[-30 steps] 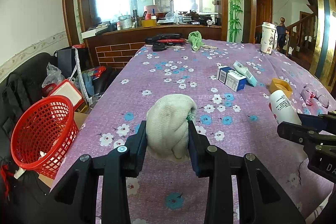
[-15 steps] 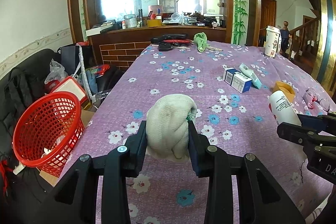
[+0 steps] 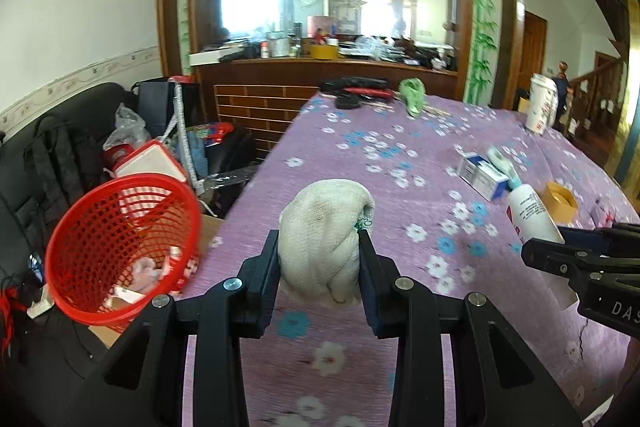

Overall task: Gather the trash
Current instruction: 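Lift the cloth and spray bottle and carry them toward the red wastebasket, then open the left gripper over the basket while the right gripper releases the spray bottle, then return both tools to the table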

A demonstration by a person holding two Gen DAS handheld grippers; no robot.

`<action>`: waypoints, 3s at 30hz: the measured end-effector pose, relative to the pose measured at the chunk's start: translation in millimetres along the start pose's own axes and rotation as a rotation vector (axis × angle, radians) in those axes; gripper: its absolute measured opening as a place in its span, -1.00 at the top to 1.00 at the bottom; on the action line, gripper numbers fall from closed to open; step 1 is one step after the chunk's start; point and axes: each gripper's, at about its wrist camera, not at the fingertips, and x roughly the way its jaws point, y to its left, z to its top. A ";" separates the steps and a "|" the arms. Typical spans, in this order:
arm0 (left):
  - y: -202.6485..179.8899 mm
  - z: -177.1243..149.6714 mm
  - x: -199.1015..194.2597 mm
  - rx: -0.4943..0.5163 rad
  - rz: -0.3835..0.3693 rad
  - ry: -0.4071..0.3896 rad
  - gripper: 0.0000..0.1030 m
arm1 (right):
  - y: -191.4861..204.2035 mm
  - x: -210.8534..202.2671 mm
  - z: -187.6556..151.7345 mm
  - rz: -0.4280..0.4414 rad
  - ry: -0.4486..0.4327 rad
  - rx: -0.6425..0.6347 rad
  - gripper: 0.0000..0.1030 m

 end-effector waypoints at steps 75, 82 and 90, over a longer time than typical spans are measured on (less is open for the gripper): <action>42.9 18.3 6.5 -0.015 0.062 0.073 -0.38 | 7.0 29.6 51.5 0.202 0.026 0.094 0.04; -7.3 18.1 11.7 0.068 -0.008 0.091 -0.39 | -73.0 22.0 55.3 0.016 -0.025 0.184 -0.10; -56.2 16.8 29.1 0.131 -0.113 0.141 -0.39 | -152.5 63.2 86.0 -0.160 0.024 0.273 -0.13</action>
